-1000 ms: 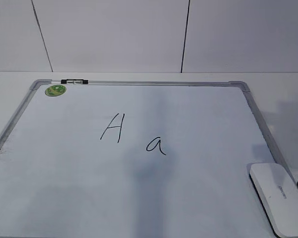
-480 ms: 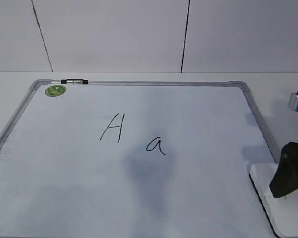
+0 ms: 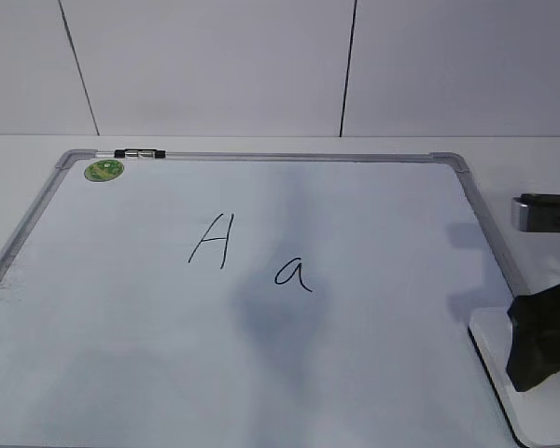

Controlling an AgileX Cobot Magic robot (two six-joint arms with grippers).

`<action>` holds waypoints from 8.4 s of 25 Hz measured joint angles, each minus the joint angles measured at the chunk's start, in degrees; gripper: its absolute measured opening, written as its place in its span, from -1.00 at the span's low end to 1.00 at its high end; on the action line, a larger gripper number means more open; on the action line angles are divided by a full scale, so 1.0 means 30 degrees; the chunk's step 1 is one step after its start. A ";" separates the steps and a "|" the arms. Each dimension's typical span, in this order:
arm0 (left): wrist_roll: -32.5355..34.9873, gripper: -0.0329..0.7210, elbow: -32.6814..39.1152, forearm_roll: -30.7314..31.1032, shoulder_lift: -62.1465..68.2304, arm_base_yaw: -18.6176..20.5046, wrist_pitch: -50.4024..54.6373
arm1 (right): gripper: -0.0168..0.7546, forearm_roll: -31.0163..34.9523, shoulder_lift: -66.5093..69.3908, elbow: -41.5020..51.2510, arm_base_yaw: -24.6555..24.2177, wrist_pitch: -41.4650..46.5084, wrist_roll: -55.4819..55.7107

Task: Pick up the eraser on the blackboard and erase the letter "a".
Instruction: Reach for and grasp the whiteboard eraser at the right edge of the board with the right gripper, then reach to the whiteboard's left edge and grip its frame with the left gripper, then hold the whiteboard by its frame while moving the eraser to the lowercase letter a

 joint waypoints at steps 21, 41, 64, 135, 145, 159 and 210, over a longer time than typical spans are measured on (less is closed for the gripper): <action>0.0000 -0.10 0.0000 0.0000 0.0000 0.0000 0.0000 | 0.69 -0.1203 0.1631 -0.0744 0.0923 -0.1204 0.2607; 0.0000 -0.10 0.0000 -0.0107 0.0000 0.0000 0.0000 | 0.62 -0.1234 0.3077 -0.0775 0.0923 -0.2230 0.2645; 0.0000 -0.10 0.0000 -0.0107 0.0000 0.0000 0.0000 | 0.42 -0.1322 0.3302 -0.0884 0.0923 -0.2274 0.2645; -0.0245 -0.24 -1.2490 -0.0992 3.1176 -0.0409 -0.3080 | 0.42 -0.0866 0.2686 -0.8904 0.0923 0.3263 0.2581; 0.0513 -0.24 -1.3387 -0.0827 3.4398 -0.0409 -0.4427 | 0.42 -0.0230 0.2686 -0.8904 0.0923 0.3263 0.2568; 0.1091 -0.25 -1.7635 -0.0645 3.7391 -0.0409 -0.3077 | 0.42 0.0280 0.2686 -0.8904 0.0923 0.3263 0.2491; 0.1864 -0.81 -1.8059 -0.2810 3.9472 0.0356 -0.2551 | 0.41 0.0448 0.2686 -0.8904 0.0923 0.3263 0.2418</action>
